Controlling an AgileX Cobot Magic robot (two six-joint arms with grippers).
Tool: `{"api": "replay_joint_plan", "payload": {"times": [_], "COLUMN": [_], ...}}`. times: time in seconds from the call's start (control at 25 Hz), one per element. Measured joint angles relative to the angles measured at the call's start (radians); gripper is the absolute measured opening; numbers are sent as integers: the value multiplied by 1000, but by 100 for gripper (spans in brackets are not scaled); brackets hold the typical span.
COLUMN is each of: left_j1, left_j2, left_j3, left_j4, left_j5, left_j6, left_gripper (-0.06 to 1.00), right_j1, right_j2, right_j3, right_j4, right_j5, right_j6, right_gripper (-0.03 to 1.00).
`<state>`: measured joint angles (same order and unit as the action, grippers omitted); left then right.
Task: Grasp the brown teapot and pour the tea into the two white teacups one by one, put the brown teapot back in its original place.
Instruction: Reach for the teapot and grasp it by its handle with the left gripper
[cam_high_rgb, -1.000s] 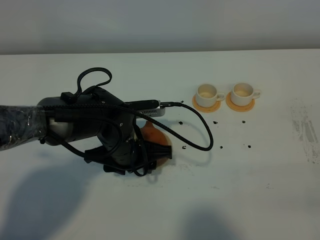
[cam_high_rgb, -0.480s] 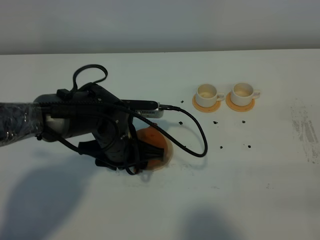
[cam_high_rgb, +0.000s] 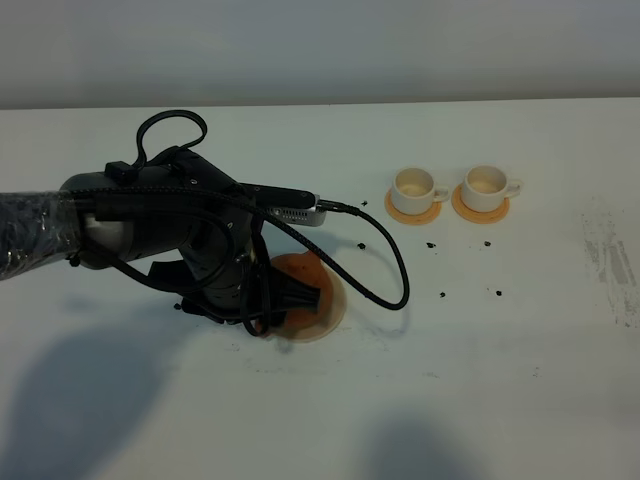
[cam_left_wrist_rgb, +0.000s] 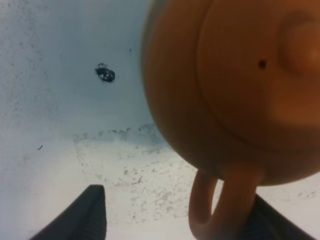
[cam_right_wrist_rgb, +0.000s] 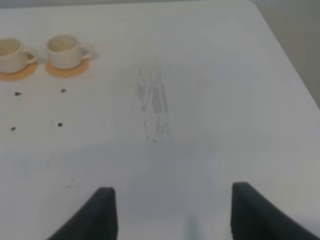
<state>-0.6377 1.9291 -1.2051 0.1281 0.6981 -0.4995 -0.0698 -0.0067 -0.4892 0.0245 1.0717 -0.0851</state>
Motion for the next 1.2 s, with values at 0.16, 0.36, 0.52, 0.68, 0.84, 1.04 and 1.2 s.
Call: {"api": "replay_joint_plan", "payload": {"times": [0.16,0.36,0.52,0.68,0.84,1.04,1.2], "left_j1": [0,0,0,9,22,24,24], "left_j2": [0,0,0,0,0,1,1], "left_j3": [0,0,0,0,0,0,0], "left_j4": [0,0,11,35,51,53,57], "left_j5": [7,20,24,34,43,46,44], "left_j6": [49,102,137,143,153,204,259], "left_gripper": [51,51,51,51,51,51,51], "right_j1": [0,0,0,0,0,0,0], "right_j2": [0,0,0,0,0,0,0], "right_j3": [0,0,0,0,0,0,0], "right_j4": [0,0,0,0,0,0,0], "right_j5": [0,0,0,0,0,0,0], "right_j6": [0,0,0,0,0,0,0], "right_gripper": [52,52,52,52,52,52,52]}}
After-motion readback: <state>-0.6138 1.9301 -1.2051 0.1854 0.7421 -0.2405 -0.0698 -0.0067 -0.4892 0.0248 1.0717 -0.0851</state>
